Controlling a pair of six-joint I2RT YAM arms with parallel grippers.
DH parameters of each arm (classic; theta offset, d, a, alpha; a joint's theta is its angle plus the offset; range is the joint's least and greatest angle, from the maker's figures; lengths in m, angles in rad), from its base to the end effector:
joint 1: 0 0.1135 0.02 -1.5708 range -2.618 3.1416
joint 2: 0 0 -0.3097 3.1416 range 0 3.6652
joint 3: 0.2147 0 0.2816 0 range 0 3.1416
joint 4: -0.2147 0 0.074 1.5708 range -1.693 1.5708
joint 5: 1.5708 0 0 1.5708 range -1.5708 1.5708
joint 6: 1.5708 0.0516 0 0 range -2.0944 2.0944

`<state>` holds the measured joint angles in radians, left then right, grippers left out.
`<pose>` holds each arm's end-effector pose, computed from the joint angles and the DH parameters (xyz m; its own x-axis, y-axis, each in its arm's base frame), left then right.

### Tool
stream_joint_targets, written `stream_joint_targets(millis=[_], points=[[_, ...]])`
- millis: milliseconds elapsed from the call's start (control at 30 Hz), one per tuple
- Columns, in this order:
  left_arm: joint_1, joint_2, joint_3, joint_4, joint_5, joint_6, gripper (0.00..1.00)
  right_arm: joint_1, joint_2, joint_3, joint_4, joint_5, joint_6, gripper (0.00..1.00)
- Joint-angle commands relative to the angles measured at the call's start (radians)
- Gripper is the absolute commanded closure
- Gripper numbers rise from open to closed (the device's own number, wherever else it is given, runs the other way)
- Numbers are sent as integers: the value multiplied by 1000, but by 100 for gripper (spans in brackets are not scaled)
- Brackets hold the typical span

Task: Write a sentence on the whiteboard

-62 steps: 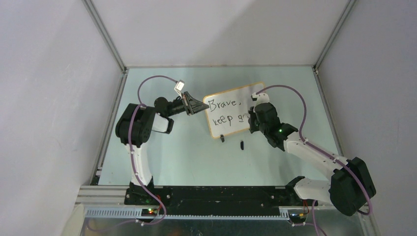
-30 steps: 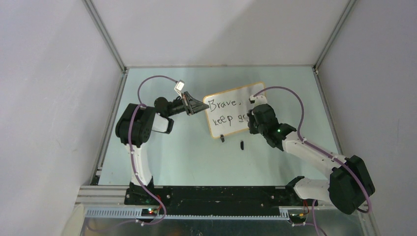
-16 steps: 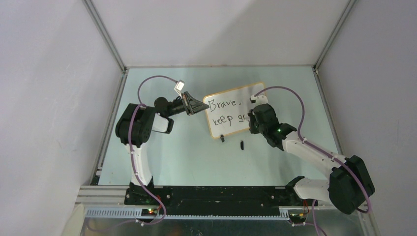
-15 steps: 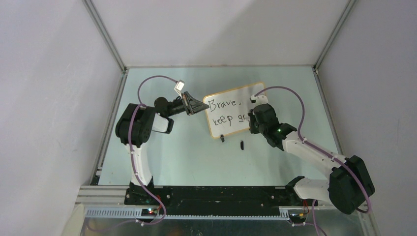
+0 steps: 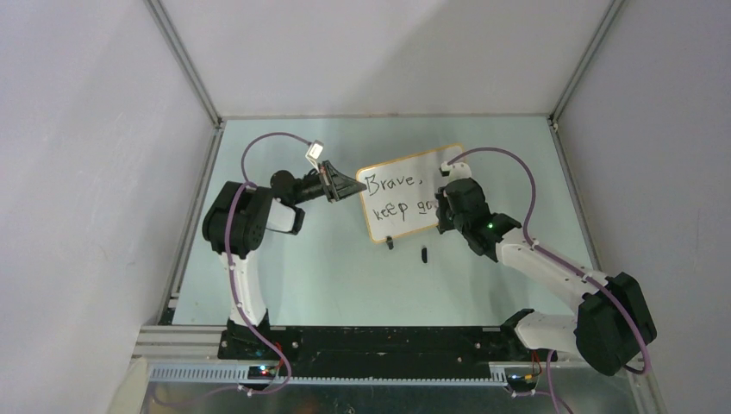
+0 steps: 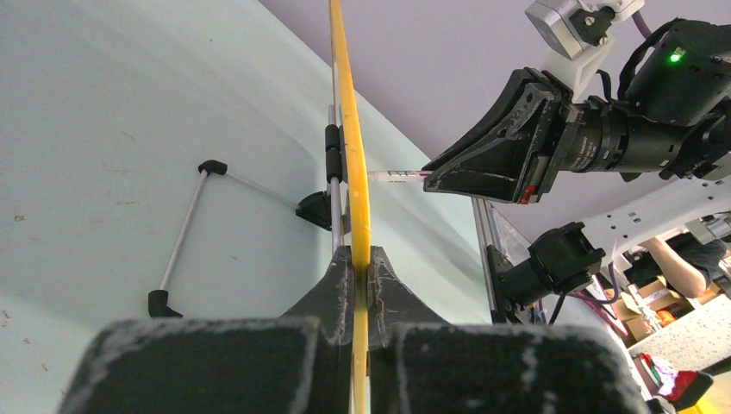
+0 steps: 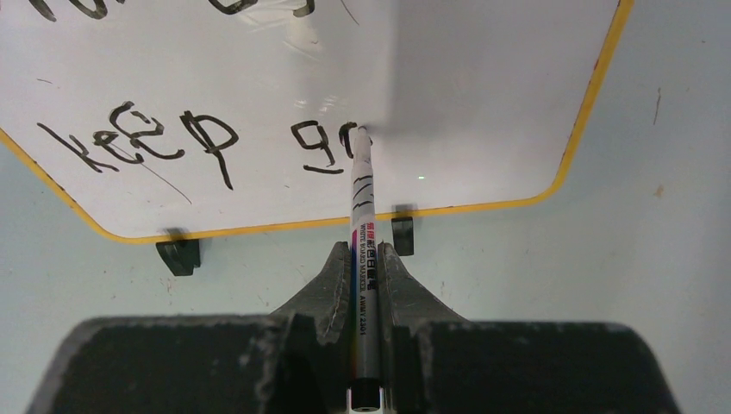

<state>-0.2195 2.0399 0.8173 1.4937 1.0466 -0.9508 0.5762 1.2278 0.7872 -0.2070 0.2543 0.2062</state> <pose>0.3870 -0.1321 0.1783 -0.5994 -0.2836 -0.7485 0.7491 0.1308 -0.6494 0.2495 0.1466 0.2673 -0.5687 -0.1332 -0.8117 -0.2479 0.9687 0.0147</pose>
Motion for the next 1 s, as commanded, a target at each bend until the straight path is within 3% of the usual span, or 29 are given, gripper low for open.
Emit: stream_joint_targets(millis=[0,967], points=[[-13,-27,-15,33,73,23,100,-2,1,48,40,1,-11,100],[-12,-27,-15,32,72,22,100,-13,-62,30,56,22,-13,100]])
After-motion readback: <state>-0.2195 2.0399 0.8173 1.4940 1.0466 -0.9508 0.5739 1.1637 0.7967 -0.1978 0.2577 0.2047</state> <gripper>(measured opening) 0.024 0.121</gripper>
